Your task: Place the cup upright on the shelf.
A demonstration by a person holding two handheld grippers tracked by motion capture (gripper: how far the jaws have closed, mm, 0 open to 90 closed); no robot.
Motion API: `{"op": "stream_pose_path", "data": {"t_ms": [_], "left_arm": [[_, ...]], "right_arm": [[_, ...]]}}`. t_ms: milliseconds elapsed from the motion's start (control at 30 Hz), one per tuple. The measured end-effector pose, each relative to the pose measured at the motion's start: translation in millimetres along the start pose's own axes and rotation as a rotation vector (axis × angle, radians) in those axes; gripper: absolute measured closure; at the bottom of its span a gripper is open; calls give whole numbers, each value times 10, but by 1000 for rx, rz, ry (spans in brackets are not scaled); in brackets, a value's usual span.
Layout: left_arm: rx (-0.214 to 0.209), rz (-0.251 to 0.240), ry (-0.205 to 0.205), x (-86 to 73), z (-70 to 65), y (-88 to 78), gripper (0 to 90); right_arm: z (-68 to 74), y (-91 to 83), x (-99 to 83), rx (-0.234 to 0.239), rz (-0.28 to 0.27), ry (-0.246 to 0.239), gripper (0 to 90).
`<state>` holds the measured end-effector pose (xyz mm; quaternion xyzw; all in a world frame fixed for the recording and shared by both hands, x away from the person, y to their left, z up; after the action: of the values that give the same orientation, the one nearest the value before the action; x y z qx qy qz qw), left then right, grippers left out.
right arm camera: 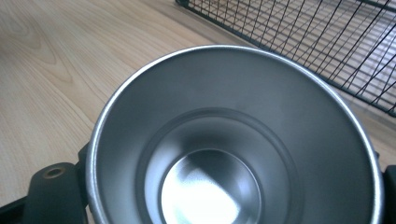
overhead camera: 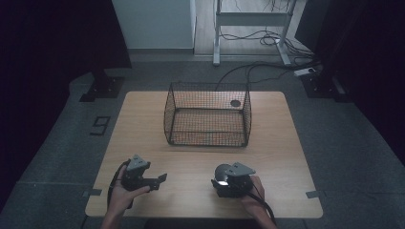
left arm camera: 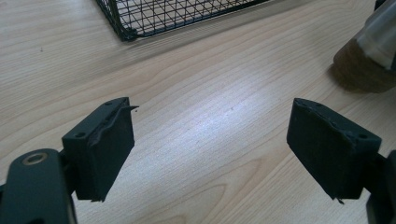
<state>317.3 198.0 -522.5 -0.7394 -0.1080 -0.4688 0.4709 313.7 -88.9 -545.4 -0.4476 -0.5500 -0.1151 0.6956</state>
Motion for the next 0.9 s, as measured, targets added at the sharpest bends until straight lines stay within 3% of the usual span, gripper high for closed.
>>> {"op": "stream_pose_path", "data": {"t_ms": [600, 900], "left_arm": [[0, -4, -2, 5, 8, -14, 153], [-1, -3, 0, 10, 2, -13, 153]], "right_arm": [[-67, -185, 296, 12, -70, 10, 181], [-116, -286, 550, 5, -118, 3, 181]]}}
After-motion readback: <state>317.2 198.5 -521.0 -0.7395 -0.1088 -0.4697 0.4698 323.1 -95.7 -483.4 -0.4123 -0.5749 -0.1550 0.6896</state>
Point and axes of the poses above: each handheld gripper's, and its own axes: y roughly forward along the jaws, x roughly out of its top, z roughly to its left, the point moved 6 cm from there along y, roughly forward along the jaws, and after that the axes turned 5 degrees about -z, right-handed, at the moved point
